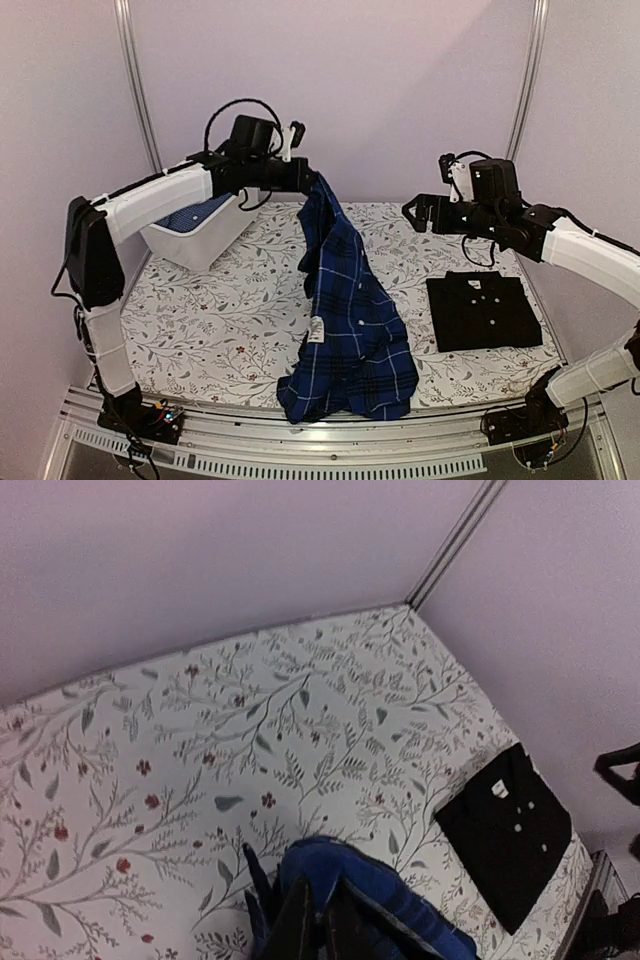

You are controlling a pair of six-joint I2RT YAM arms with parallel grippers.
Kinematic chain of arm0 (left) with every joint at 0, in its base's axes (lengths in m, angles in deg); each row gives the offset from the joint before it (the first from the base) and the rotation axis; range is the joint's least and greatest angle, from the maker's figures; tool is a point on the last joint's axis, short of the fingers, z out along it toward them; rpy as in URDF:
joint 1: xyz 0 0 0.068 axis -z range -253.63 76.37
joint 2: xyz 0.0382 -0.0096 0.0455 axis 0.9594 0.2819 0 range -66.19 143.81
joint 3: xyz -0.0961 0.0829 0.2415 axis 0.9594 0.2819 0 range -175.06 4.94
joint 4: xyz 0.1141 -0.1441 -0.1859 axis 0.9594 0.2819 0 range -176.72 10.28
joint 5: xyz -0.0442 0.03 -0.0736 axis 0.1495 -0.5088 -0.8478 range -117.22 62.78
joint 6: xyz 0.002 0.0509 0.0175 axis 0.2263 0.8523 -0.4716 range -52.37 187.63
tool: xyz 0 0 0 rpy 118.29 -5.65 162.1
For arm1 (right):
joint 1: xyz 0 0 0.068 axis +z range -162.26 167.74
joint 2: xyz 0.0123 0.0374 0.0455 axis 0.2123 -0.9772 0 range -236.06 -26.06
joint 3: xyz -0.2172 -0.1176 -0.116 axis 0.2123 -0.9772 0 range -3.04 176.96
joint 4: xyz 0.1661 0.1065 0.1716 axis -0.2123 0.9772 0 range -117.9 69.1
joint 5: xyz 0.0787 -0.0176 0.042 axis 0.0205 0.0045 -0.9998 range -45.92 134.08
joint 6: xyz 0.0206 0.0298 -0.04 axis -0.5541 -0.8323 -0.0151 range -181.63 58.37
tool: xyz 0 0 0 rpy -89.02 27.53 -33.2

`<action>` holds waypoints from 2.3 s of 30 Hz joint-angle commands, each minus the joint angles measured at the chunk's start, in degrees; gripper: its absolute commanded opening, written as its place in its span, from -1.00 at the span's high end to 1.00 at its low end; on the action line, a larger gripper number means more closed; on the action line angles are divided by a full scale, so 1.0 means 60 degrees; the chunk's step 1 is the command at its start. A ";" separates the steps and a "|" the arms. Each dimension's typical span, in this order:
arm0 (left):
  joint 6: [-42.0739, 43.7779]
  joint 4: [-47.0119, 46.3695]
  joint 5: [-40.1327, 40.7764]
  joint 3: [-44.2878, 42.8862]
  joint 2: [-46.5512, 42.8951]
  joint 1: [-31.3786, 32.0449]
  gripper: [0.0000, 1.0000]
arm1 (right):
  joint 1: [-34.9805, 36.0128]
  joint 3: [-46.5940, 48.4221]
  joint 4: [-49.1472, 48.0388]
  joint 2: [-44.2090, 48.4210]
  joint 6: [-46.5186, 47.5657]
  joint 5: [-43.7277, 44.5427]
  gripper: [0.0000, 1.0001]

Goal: Fold and stack the long sleeve shirts
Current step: Place the crumpled shirt at the center of the board, then flatten out the crumpled shirt at the center of the board.

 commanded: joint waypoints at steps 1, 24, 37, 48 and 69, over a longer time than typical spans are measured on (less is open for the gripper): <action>-0.1583 0.0808 -0.1859 0.1673 0.1048 -0.0595 0.70 | 0.0084 -0.0170 0.0239 -0.0532 0.0335 -0.1397 -0.98; -0.2666 -0.1080 -0.0596 0.8233 -0.3579 -0.1113 -0.77 | 0.5237 0.3014 0.1951 -0.4767 -0.0355 0.0078 -0.93; -0.3021 -0.1682 -0.0686 0.9640 -0.4567 -0.1564 -0.77 | 0.6065 0.6944 0.4705 -0.9017 -0.1524 0.0968 -0.68; -0.3190 -0.2463 -0.1385 0.9402 -0.3589 -0.1448 -0.69 | 0.5197 0.6343 0.4975 -0.7379 -0.1432 0.2210 1.00; -0.3332 -0.2298 -0.1584 0.6149 0.0356 0.0390 -0.29 | -0.0434 -0.0102 0.3069 -0.2141 -0.1874 0.1310 0.88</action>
